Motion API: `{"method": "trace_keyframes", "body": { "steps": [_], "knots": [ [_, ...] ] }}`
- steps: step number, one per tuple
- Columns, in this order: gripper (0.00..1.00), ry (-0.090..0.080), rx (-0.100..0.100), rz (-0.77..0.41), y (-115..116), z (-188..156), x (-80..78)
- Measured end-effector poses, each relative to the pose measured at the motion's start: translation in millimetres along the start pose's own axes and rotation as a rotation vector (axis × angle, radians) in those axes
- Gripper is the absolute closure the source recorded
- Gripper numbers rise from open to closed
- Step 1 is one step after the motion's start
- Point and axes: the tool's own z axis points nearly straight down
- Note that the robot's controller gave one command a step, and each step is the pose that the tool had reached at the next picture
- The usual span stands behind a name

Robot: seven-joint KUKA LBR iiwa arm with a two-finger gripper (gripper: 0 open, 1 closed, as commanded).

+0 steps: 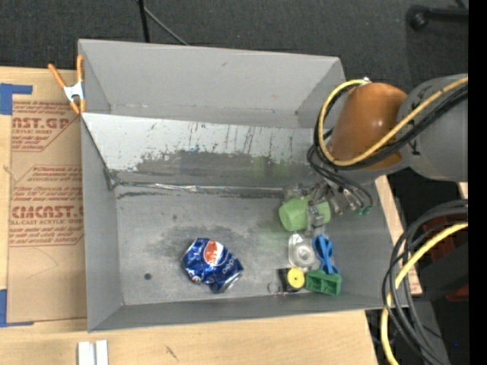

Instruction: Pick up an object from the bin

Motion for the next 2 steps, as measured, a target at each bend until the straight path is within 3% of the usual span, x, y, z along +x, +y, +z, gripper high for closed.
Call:
{"method": "trace_keyframes", "body": {
  "steps": [2],
  "knots": [
    [1.00,0.002,-0.001,0.002,0.2,-12.9,-1.7]
  ]
}}
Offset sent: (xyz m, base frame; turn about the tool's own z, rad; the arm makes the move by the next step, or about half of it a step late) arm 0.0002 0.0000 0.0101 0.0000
